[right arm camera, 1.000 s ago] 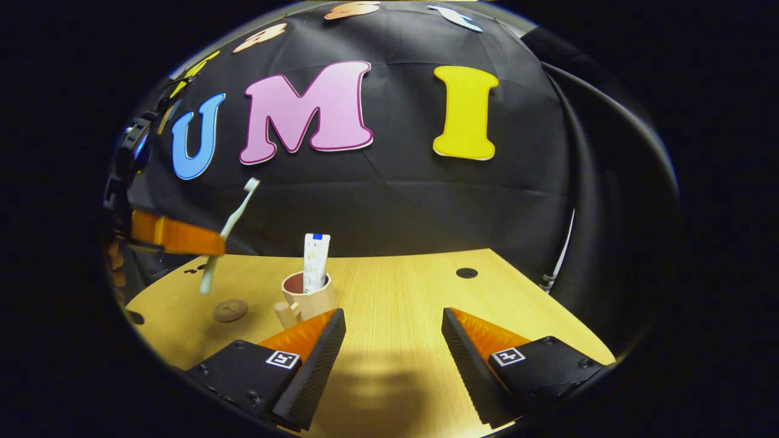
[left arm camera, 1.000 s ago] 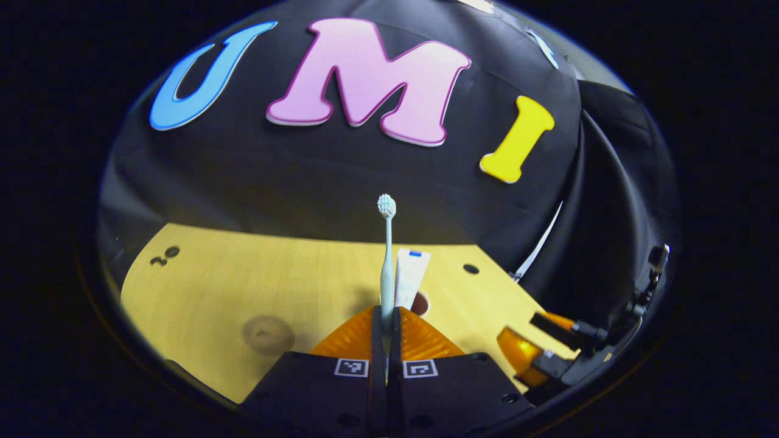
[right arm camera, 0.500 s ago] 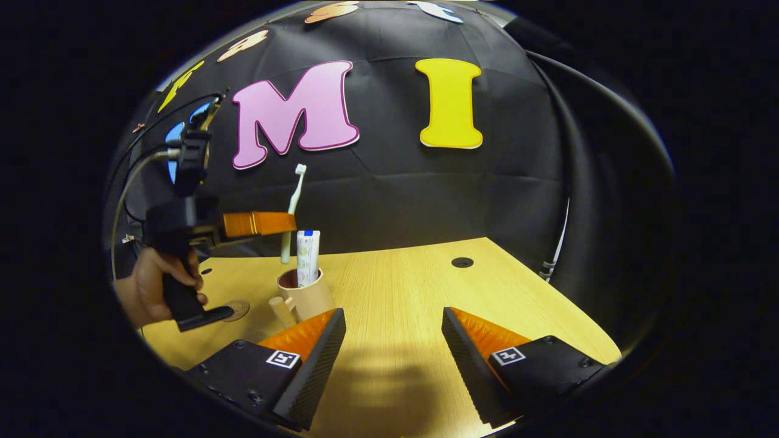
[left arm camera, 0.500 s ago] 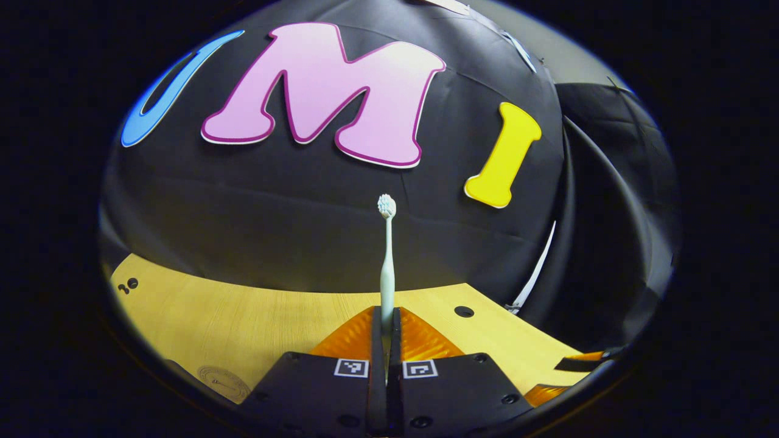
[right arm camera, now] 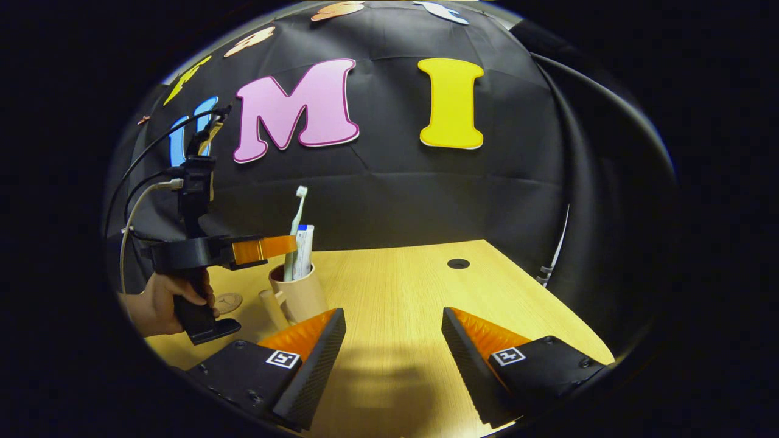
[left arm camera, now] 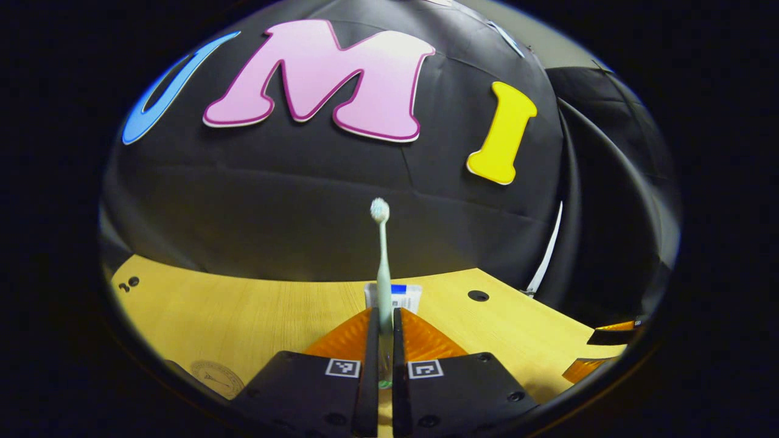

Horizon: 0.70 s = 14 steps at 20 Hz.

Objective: Put the toothbrush and toothpaste on the desktop into the cup, then pick up the cup and place it on the coaster on the desktop.

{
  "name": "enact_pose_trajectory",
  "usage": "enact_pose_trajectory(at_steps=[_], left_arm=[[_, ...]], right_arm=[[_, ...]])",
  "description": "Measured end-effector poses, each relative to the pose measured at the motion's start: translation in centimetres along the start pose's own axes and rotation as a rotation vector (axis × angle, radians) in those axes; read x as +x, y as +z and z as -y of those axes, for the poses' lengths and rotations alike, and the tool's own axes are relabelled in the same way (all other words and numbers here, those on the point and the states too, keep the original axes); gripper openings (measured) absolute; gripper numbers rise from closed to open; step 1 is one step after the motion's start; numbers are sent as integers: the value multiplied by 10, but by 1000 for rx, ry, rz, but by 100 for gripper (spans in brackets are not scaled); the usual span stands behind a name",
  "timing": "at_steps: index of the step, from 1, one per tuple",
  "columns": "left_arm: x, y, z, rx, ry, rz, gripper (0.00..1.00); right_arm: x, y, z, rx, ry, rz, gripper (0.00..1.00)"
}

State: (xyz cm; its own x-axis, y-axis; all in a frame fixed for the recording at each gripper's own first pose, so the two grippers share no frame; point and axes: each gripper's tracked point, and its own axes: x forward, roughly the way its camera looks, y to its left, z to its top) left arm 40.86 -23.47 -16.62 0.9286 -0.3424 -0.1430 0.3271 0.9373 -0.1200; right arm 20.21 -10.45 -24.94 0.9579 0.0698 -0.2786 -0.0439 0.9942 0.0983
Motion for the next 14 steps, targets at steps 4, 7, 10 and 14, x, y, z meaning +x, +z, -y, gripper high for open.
enact_pose_trajectory(at_steps=[4, 7, 10, 14], left_arm=[[-8, -6, -2, 49, 25, -10, 48], [-32, 8, -5, 56, 56, 25, 99], [-73, 24, -21, 39, 108, 47, 98], [-140, 32, -62, 20, 221, 41, 98]], right_arm=[[0, 0, -5, -15, 14, 5, 98], [1, 3, -15, 4, 36, -8, 98], [7, 16, -31, 8, 79, -25, 98], [21, 38, -51, 43, 127, -83, 97]])
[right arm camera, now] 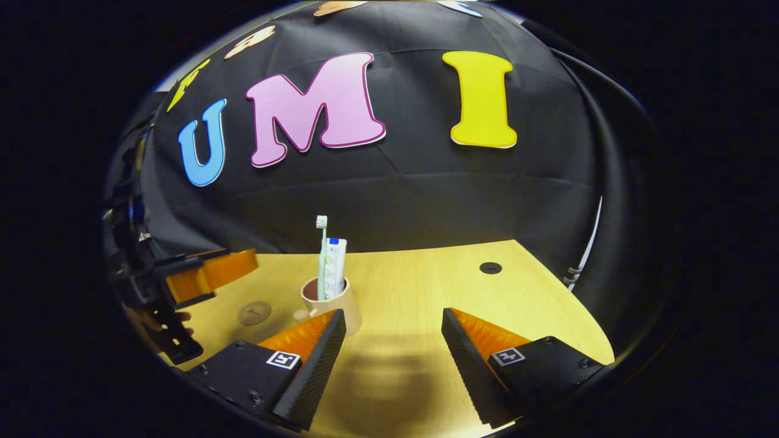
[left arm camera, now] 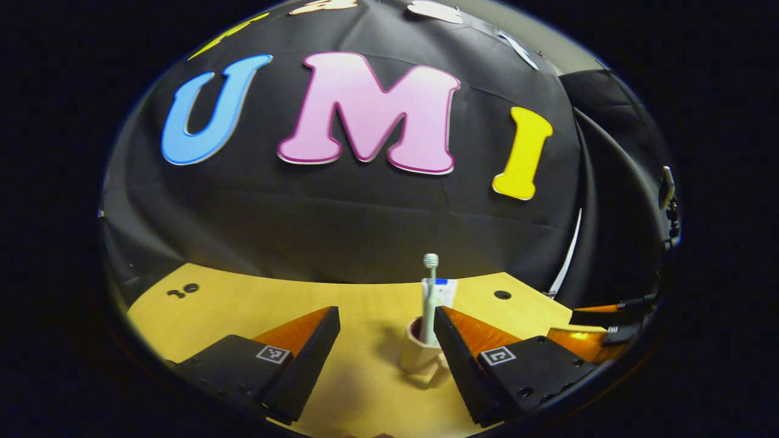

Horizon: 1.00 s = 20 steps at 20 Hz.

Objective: Put the toothbrush and toothpaste on the desktop into the cup, then pick up the cup and place it on the coaster on the desktop.

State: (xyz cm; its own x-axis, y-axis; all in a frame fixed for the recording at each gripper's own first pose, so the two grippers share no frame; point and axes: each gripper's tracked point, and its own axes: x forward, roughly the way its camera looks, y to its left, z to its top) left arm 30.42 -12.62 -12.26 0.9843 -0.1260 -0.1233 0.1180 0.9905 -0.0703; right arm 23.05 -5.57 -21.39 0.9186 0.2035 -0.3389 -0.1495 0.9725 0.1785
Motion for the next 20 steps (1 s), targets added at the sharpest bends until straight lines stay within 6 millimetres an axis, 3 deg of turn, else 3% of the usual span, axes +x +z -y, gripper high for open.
enact_pose_trajectory(at_steps=[3, 8, 10, 13, 16, 20], left_arm=[[-44, -6, -34, -31, 65, -39, 98], [-98, -21, -75, -88, 143, -83, 98], [-117, -24, -85, -82, 158, -88, 97], [-139, -32, -101, -57, 167, -128, 97], [-163, -35, -121, -53, 197, -135, 97], [-192, -47, -138, -56, 224, -156, 97]], right_arm=[[14, 3, -17, 49, 21, -101, 98], [31, 4, -57, 87, 57, -269, 98], [37, -6, -78, 99, 86, -377, 97], [44, -15, -90, 26, 94, -485, 98], [52, -36, -113, 103, 112, -615, 98], [73, -66, -115, 67, 73, -736, 96]])
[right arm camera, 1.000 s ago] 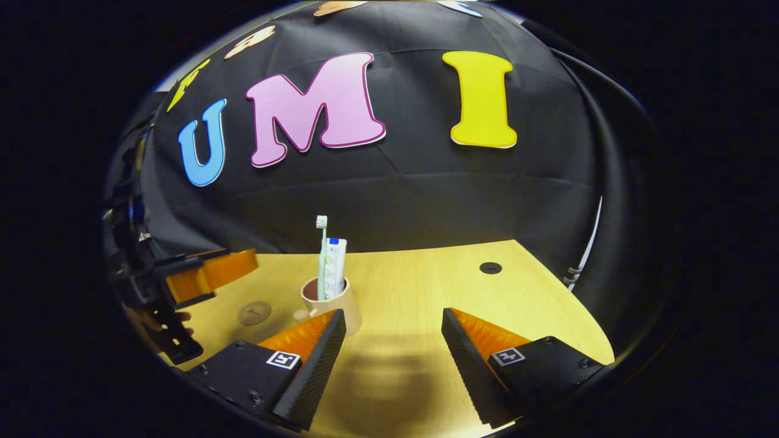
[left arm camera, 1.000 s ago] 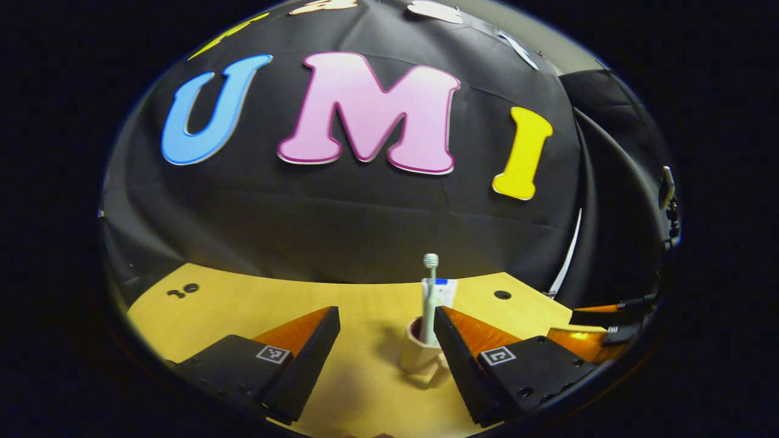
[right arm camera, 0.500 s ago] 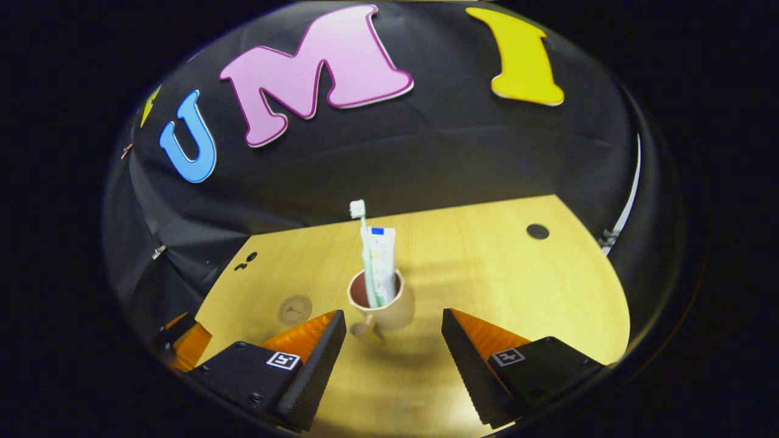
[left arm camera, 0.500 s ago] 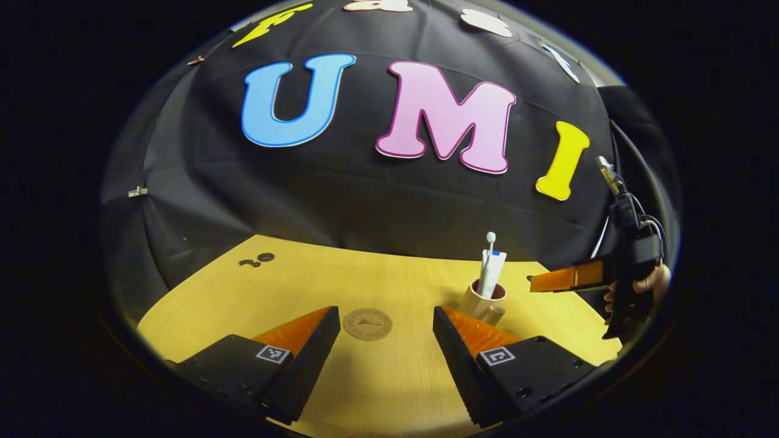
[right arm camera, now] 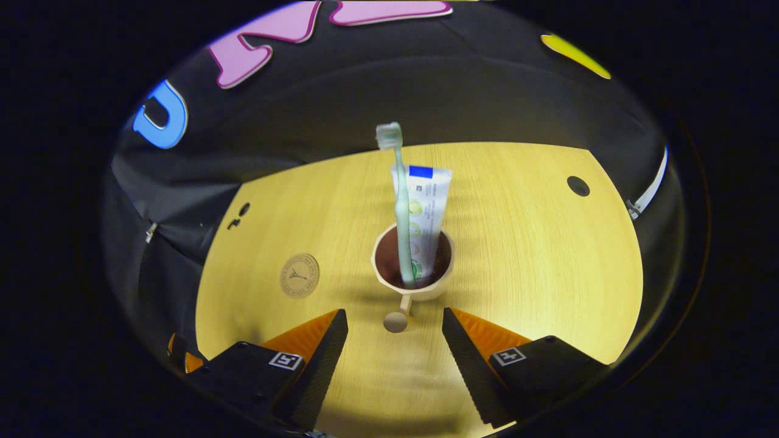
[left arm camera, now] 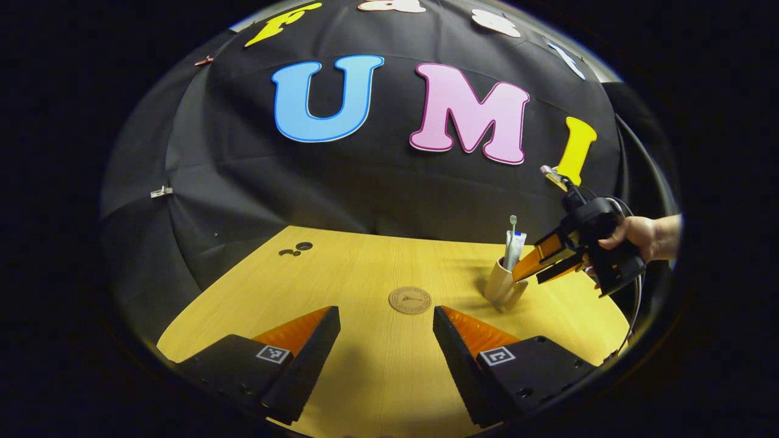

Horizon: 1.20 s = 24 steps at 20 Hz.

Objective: Put the toothbrush and toothpaste on the desktop into the cup, then pick up the cup and place it on the coaster on the desktop.

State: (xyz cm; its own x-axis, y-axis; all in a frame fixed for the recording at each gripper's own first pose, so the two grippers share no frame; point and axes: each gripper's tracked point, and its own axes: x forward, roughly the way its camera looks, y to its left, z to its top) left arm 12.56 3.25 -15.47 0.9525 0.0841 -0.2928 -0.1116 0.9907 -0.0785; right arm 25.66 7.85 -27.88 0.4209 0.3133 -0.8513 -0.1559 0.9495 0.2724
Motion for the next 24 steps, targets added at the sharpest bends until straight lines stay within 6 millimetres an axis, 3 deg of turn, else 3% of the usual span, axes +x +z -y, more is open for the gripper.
enact_pose_trajectory(at_steps=[5, 10, 11, 12, 13, 15, 18, 21, 23, 24], left_arm=[[-22, -23, -21, 1, 34, -61, 97], [-39, -44, -27, 20, 28, -107, 97], [-40, -46, -27, 16, 26, -115, 97], [-42, -48, -26, 9, 23, -117, 97], [-42, -48, -25, 1, 19, -116, 97], [-44, -51, -21, -9, 12, -122, 97], [-44, -52, -22, -9, 11, -123, 97], [-43, -51, -21, -19, 8, -125, 98], [-43, -53, -21, -21, 9, -127, 98], [-42, -55, -20, -22, 9, -130, 97]], right_arm=[[35, 0, -10, 102, -13, -133, 96], [62, -5, 7, 173, -80, -203, 95], [66, -4, 13, 177, -98, -203, 87], [69, -4, 15, 183, -113, -198, 93], [72, -3, 19, 195, -124, -199, 94], [76, -7, 23, 219, -138, -223, 86], [81, -14, 31, 204, -160, -246, 68], [85, -14, 31, 230, -162, -253, 63], [89, -7, 33, 223, -162, -232, 39], [88, -5, 35, 205, -158, -215, 36]])
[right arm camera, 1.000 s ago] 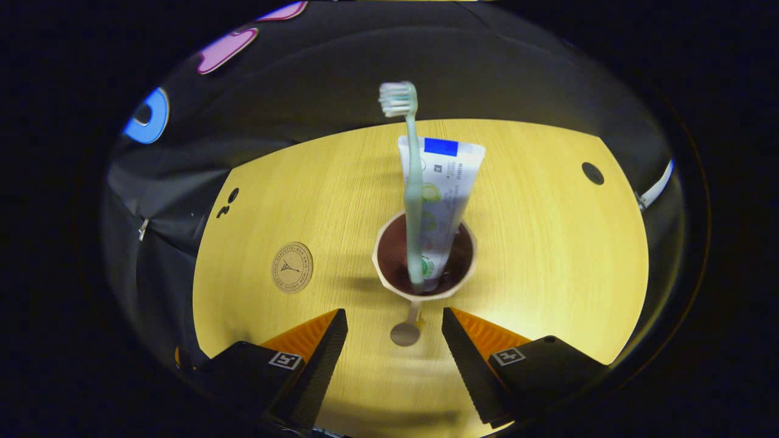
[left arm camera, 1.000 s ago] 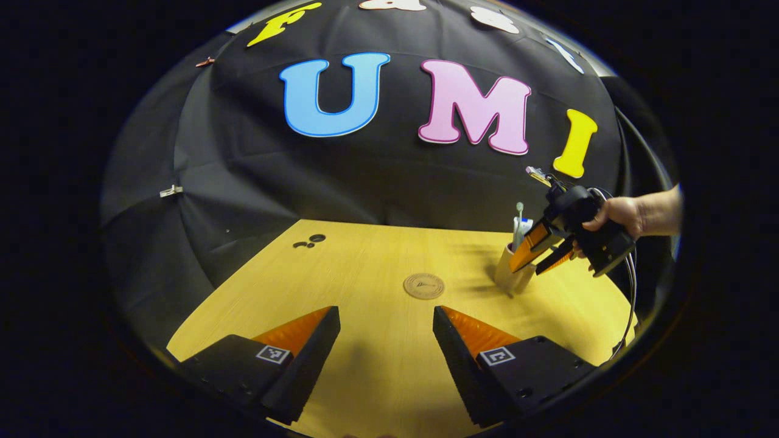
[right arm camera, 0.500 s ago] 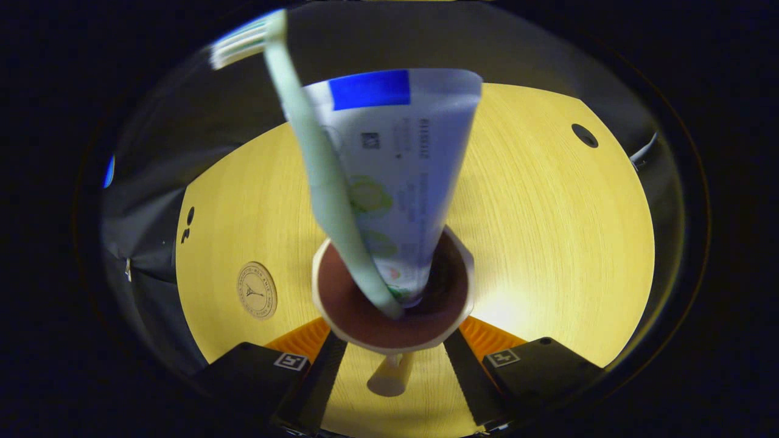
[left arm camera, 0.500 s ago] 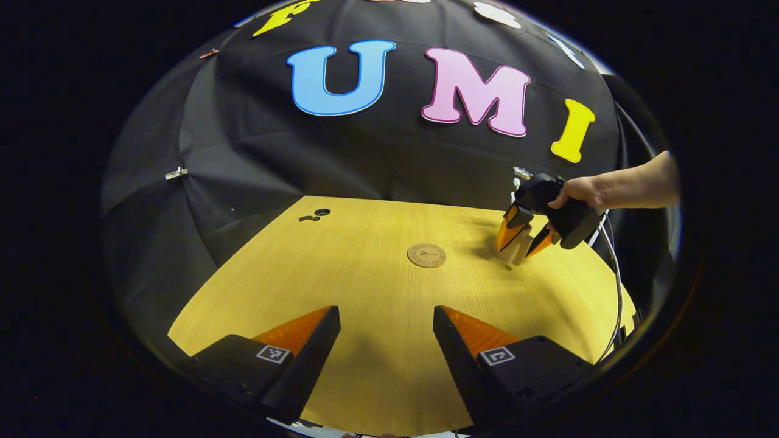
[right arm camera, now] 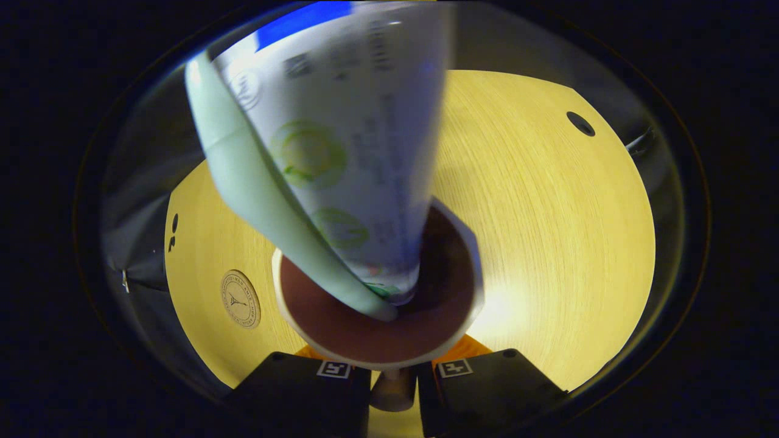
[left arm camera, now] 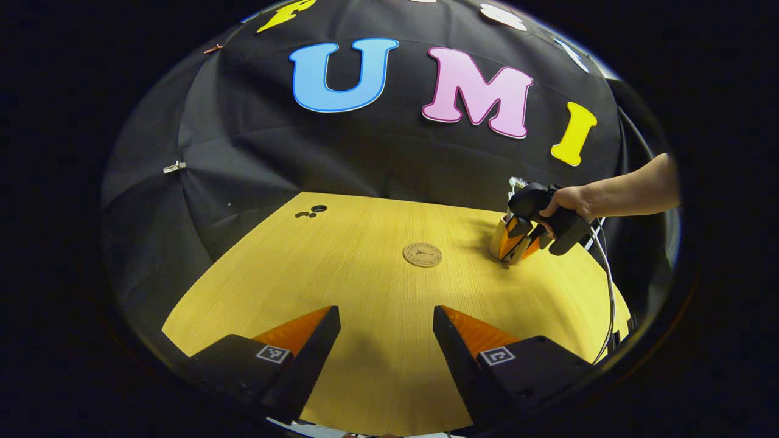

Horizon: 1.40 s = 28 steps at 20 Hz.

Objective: Put the toothbrush and toothpaste on the desktop into the cup, then pick up the cup and place it on the coaster on the desktop.

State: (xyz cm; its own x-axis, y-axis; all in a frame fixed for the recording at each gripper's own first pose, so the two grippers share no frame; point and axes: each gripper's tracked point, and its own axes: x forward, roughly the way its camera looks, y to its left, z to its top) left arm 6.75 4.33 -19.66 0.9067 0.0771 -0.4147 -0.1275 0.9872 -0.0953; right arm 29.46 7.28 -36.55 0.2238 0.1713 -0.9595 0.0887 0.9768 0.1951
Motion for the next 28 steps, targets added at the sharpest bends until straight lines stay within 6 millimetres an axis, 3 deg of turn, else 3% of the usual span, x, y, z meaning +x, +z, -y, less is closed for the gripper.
enact_pose_trajectory(at_steps=[1, 2, 5, 6, 7, 10, 17, 20, 28], left_arm=[[0, -2, 1, -1, -1, -5, 97], [0, -3, 2, -2, -3, -10, 97], [3, -9, 3, 5, -6, -26, 98], [3, -11, 4, 8, -8, -30, 97], [3, -12, 4, 11, -8, -33, 97], [0, -16, 4, 15, -11, -41, 98], [2, -20, 3, 15, -13, -52, 97], [0, -23, 1, 10, -7, -58, 97], [-16, -36, -20, -23, 15, -76, 98]], right_arm=[[-1, 3, 2, -20, 5, 15, 29], [-1, 0, 4, -41, 11, 19, 33], [-3, -2, 14, -127, -15, 41, 32], [-3, -4, 16, -152, -25, 46, 26], [-4, -6, 19, -176, -34, 54, 26], [-11, -3, 18, -254, -45, 94, 39], [-27, 4, 1, -331, -47, 146, 39], [-32, 4, -20, -340, -25, 143, 37], [-31, -12, -111, -457, 37, 126, 38]])
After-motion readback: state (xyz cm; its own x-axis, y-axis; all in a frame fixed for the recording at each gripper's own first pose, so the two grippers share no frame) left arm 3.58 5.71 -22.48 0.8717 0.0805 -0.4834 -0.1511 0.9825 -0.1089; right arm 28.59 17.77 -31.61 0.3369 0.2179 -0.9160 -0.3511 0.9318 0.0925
